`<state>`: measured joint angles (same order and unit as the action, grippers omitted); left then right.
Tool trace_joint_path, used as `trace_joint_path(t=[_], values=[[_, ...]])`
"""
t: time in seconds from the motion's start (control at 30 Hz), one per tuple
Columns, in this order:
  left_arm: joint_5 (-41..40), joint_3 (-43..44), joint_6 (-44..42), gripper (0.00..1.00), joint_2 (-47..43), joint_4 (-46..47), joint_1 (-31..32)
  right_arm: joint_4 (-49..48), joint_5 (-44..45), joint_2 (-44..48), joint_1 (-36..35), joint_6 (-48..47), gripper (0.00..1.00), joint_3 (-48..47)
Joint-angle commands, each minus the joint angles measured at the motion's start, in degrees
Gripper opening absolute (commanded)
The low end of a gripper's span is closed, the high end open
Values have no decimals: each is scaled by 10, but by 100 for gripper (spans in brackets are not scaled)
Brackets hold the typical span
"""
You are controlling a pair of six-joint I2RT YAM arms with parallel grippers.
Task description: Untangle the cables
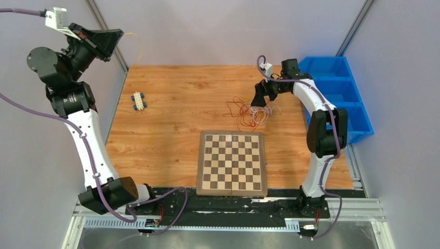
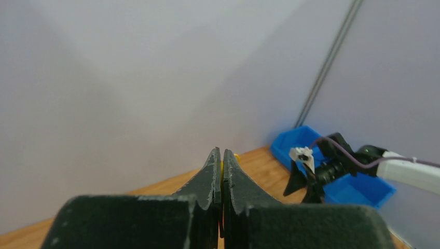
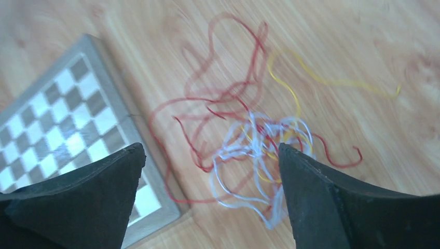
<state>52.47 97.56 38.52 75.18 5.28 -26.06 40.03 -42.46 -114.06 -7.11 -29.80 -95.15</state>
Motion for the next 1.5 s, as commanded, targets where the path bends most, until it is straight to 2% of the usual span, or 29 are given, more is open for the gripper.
trace_joint_path(t=[0.0, 0.13, 0.3, 0.43, 0.6, 0.73, 0.83, 0.87, 0.93, 0.97, 1.0, 1.1, 1.13, 1.2, 1.3, 1.33, 1.4, 1.47], values=[[54, -12, 15, 0, -18, 47, 62, 29, -146, 76, -16, 26, 100, -63], [56, -33, 40, 0, -10, 83, 112, -68, -163, 104, -90, 119, 100, -83], [48, -10, 99, 0, 22, 139, 157, -271, -150, 108, -183, 252, 100, -61], [43, 15, 143, 0, 47, 179, 176, -421, -137, 76, -245, 328, 100, -42], [41, 34, 154, 0, 59, 190, 188, -571, -102, 18, -304, 409, 100, -48], [34, 40, 155, 0, 62, 189, 190, -622, -57, -33, -327, 428, 100, -72], [28, 47, 158, 0, 66, 192, 190, -636, -26, -64, -335, 438, 89, -84], [27, 49, 159, 0, 66, 193, 190, -638, -14, -72, -336, 443, 82, -86], [26, 51, 158, 0, 65, 192, 191, -648, -5, -82, -336, 459, 57, -86], [25, 50, 157, 0, 64, 190, 190, -659, -4, -83, -335, 472, 54, -84], [24, 47, 155, 0, 61, 188, 190, -673, -4, -84, -336, 484, 55, -82], [22, 36, 156, 0, 56, 191, 191, -702, -14, -93, -339, 517, 82, -95], [21, 33, 157, 0, 55, 192, 190, -707, -19, -97, -341, 519, 86, -100], [20, 33, 158, 0, 56, 194, 190, -715, -28, -102, -346, 516, 89, -103], [18, 36, 162, 0, 58, 197, 190, -722, -31, -102, -354, 506, 87, -94], [17, 37, 162, 0, 58, 198, 190, -727, -29, -103, -355, 506, 83, -92], [17, 36, 161, 0, 56, 198, 190, -728, -18, -108, -357, 505, 66, -95], [15, 33, 158, 0, 53, 194, 190, -727, -9, -111, -355, 504, 34, -98]])
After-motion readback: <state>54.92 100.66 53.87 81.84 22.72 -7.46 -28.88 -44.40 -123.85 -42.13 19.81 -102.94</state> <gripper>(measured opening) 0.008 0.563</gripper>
